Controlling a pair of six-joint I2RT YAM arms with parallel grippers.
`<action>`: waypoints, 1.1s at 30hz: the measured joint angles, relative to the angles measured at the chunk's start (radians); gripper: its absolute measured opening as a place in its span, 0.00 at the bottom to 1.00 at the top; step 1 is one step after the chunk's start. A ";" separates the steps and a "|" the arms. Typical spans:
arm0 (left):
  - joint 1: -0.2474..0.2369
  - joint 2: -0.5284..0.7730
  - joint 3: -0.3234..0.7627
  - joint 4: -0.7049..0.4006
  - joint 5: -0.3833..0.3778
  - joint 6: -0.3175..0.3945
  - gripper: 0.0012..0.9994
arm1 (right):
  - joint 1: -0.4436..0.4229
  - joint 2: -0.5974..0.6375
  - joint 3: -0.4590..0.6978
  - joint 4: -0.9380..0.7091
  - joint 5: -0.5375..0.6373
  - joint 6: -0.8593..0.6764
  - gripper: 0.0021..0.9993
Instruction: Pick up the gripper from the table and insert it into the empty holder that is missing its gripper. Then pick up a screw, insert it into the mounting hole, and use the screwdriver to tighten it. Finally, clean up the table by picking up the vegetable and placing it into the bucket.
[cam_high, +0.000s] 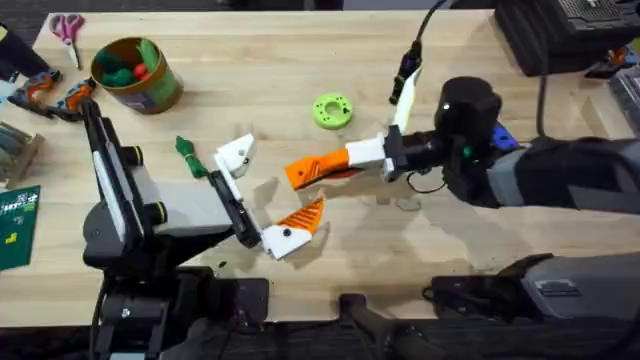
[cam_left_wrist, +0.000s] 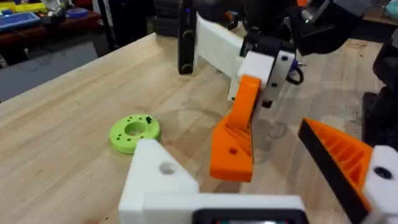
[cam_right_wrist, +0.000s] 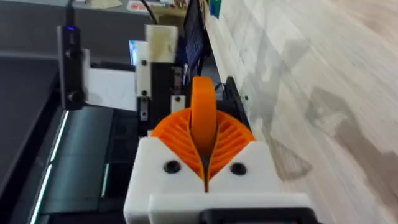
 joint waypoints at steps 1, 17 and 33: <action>0.000 0.000 0.000 0.000 0.000 0.000 0.99 | 0.000 0.020 0.000 0.006 -0.013 -0.003 0.01; 0.000 0.000 0.000 0.000 0.000 0.000 0.99 | 0.000 0.091 0.143 0.058 -0.117 0.194 0.01; 0.000 0.000 0.000 0.000 0.000 0.000 0.99 | 0.071 0.092 0.144 0.259 -0.041 0.308 0.01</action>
